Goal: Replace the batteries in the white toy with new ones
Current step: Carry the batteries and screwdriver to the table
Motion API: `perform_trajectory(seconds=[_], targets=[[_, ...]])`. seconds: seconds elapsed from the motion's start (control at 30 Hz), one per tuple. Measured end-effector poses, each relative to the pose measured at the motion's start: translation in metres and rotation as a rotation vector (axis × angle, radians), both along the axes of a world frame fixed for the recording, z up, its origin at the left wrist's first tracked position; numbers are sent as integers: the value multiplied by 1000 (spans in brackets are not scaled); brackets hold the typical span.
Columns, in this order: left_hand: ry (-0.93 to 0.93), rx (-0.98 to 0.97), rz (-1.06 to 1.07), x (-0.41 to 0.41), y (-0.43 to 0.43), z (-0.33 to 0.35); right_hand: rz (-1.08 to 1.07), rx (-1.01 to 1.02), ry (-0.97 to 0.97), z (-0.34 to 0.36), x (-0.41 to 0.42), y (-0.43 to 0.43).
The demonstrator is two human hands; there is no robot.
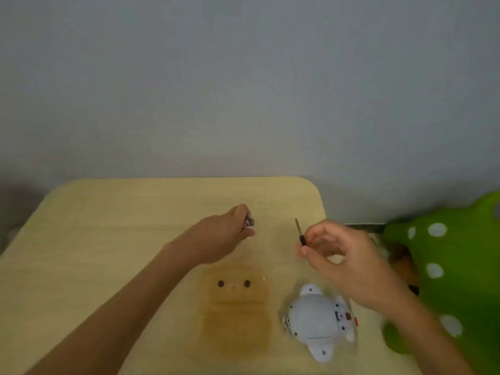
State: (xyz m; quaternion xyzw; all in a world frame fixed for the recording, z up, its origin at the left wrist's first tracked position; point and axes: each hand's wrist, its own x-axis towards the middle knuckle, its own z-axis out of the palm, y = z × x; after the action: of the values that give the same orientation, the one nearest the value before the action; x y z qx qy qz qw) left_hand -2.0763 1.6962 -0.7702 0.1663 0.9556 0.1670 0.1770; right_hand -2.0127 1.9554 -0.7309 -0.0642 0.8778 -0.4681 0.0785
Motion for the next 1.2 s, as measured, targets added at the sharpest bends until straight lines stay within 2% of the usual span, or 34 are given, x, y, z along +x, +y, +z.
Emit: perform_trajectory(seconds=[0.1, 0.23, 0.5, 0.7, 0.87, 1.2], targets=[[26, -183, -65, -13, 0, -31, 80, 32, 78, -33, -18, 11], [63, -241, -72, -24, -5, -43, 104, 10, 148, -49, -30, 24], [40, -91, -117, -33, -17, -44, 99, 24, 128, -51, -11, 33], [146, 28, -75, -35, -25, -46, 76, -10, 150, -53, 8, 43], [213, 61, -41, -37, -31, -51, 72, -35, 165, -51, 12, 48], [210, 90, -28, -35, -35, -50, 66, 0, 218, -44, 20, 52]])
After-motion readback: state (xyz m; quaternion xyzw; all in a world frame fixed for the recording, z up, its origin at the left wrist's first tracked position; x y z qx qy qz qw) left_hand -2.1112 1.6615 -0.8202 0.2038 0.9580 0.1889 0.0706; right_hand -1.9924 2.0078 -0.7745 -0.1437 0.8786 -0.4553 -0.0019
